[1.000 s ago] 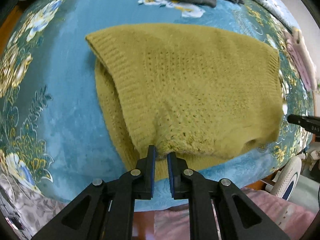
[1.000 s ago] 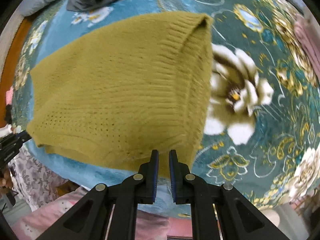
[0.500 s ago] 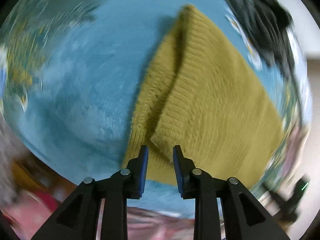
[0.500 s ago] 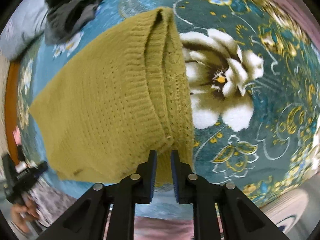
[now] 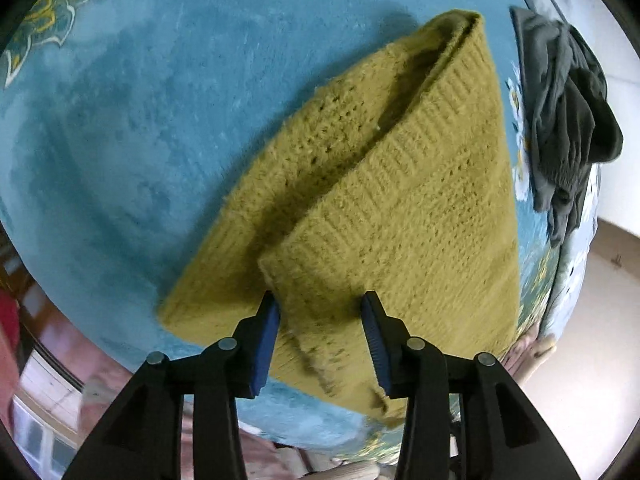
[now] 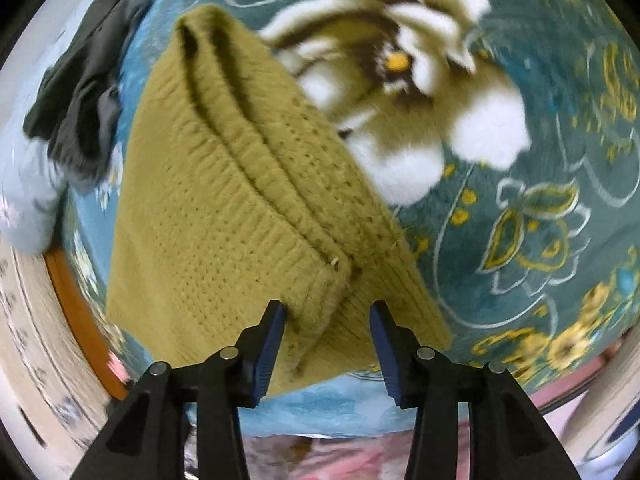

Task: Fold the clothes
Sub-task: 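Lower the folded edge onto the sweater and open both tools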

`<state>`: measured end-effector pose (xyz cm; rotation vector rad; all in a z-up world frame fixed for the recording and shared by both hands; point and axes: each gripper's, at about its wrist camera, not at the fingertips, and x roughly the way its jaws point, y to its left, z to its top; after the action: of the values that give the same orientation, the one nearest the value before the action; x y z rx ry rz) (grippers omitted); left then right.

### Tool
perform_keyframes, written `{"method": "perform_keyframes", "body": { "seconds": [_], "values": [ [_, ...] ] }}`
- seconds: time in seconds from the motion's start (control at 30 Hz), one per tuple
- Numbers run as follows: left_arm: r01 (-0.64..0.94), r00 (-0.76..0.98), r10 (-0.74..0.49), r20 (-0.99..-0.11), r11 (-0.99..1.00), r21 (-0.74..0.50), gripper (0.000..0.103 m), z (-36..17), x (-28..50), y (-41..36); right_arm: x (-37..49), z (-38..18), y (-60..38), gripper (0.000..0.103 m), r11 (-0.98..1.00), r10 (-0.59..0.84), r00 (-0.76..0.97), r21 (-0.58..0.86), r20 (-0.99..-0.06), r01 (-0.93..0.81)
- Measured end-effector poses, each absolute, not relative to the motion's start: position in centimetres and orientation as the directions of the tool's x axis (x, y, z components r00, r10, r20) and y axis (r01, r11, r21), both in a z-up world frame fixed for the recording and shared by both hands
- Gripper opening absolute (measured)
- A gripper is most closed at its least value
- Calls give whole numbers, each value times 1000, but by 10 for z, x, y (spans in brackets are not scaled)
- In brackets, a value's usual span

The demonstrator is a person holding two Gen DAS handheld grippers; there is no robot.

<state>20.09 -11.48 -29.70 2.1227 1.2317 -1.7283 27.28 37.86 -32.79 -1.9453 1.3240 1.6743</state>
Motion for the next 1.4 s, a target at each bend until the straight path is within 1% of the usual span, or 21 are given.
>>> {"method": "perform_keyframes", "body": {
  "seconds": [0.03, 0.07, 0.1, 0.13, 0.2, 0.23, 0.27, 0.33, 0.43, 0.93, 1.23, 1.27, 1.33, 1.4],
  "values": [
    [658, 7, 489, -872, -659, -364, 41, -297, 201, -114, 274, -331, 379, 48, -525, -476, -92, 367, -875, -768],
    [656, 8, 481, -876, -664, -359, 37, -297, 201, -113, 274, -333, 380, 48, -500, -487, -107, 377, -867, -779],
    [648, 13, 472, -882, -675, -352, 25, -297, 200, -113, 274, -334, 380, 48, -479, -494, -121, 386, -861, -789],
    [640, 17, 462, -887, -687, -345, 19, -296, 200, -112, 273, -335, 380, 47, -459, -500, -135, 394, -856, -796],
    [608, 20, 441, -897, -718, -339, 16, -292, 199, -110, 271, -333, 379, 33, -445, -494, -150, 397, -856, -803],
    [589, 19, 428, -904, -735, -336, 16, -290, 199, -109, 269, -331, 377, 22, -458, -487, -145, 393, -861, -797],
    [573, 18, 420, -907, -748, -335, 15, -288, 199, -108, 268, -330, 376, 17, -478, -481, -137, 390, -866, -787],
    [551, 22, 404, -915, -768, -326, 15, -286, 204, -107, 264, -326, 371, 15, -552, -455, -98, 367, -885, -749],
    [557, 36, 391, -920, -772, -307, 15, -291, 217, -109, 265, -326, 366, 14, -617, -430, -47, 331, -902, -714],
    [502, 95, 347, -933, -826, -256, 15, -301, 253, -114, 281, -330, 361, 14, -648, -415, 3, 293, -910, -703],
    [488, 119, 343, -932, -837, -246, 15, -305, 272, -120, 290, -329, 357, 14, -654, -411, 9, 288, -911, -699],
    [482, 121, 342, -932, -841, -246, 16, -305, 274, -121, 291, -329, 357, 17, -650, -413, 5, 291, -911, -702],
    [465, 128, 336, -933, -851, -243, 19, -304, 277, -121, 294, -327, 356, 18, -649, -409, 3, 289, -912, -703],
    [445, 132, 334, -933, -861, -246, 19, -302, 280, -121, 297, -326, 355, 22, -656, -405, 8, 285, -914, -699]
  ]
}}
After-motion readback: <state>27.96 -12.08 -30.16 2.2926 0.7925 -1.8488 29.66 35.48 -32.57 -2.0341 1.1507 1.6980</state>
